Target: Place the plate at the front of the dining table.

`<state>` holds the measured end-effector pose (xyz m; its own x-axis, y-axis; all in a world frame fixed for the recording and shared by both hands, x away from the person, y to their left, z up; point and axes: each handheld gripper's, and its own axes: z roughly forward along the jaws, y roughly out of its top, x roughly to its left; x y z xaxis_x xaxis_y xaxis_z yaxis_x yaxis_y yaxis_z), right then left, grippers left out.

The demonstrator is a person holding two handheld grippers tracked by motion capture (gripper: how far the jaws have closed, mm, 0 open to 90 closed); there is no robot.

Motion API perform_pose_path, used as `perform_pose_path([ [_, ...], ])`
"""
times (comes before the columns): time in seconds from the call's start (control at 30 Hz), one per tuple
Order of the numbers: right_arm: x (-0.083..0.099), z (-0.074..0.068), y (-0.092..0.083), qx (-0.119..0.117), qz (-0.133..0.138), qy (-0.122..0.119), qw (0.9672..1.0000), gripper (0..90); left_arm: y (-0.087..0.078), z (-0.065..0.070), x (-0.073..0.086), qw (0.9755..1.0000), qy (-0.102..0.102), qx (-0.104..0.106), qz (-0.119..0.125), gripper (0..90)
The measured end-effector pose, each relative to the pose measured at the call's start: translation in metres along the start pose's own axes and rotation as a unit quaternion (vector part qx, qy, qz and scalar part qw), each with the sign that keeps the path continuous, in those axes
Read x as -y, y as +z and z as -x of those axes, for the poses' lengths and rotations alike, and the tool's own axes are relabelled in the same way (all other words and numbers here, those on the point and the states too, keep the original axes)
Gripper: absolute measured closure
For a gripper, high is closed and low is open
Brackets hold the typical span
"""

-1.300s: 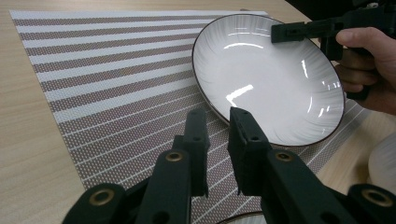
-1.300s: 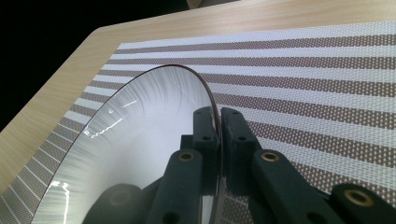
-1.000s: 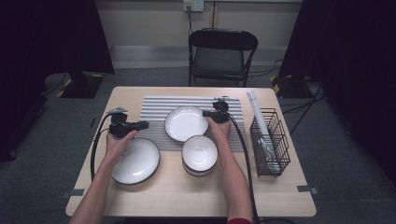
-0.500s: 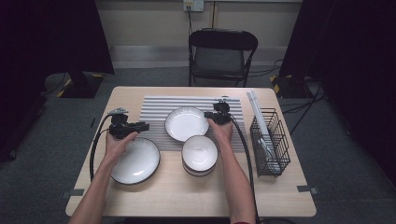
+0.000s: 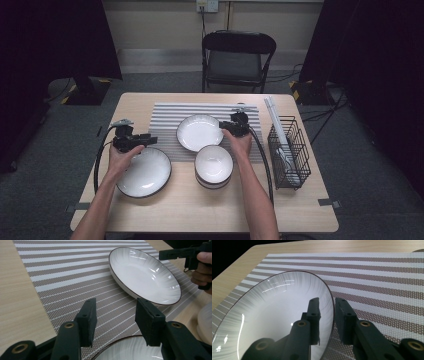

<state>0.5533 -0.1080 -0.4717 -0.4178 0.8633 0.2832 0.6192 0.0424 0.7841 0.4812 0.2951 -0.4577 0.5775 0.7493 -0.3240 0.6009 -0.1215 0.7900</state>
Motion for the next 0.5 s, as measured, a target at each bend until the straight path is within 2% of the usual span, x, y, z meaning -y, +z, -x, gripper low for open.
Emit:
perform_pose_path([
  [0.2, 0.001, -0.001, -0.013, -0.005, 0.000, -0.016, 0.9999, 67.6, 0.000, 0.002, 0.001, 0.9999, -0.004, 0.007, -0.008, 47.3],
  [0.27, 0.003, -0.002, -0.018, -0.002, 0.005, -0.021, 0.9998, 65.7, -0.001, 0.002, 0.001, 0.9999, 0.002, -0.009, -0.013, 45.8],
  [0.3, 0.004, -0.003, -0.020, 0.005, 0.008, -0.024, 0.9997, 64.6, -0.002, 0.002, 0.000, 0.9999, 0.006, -0.010, -0.012, 45.9],
  [0.5, 0.013, -0.004, -0.032, 0.003, 0.007, -0.035, 0.9994, 59.5, -0.003, 0.005, -0.001, 0.9998, 0.011, -0.015, -0.010, 39.8],
])
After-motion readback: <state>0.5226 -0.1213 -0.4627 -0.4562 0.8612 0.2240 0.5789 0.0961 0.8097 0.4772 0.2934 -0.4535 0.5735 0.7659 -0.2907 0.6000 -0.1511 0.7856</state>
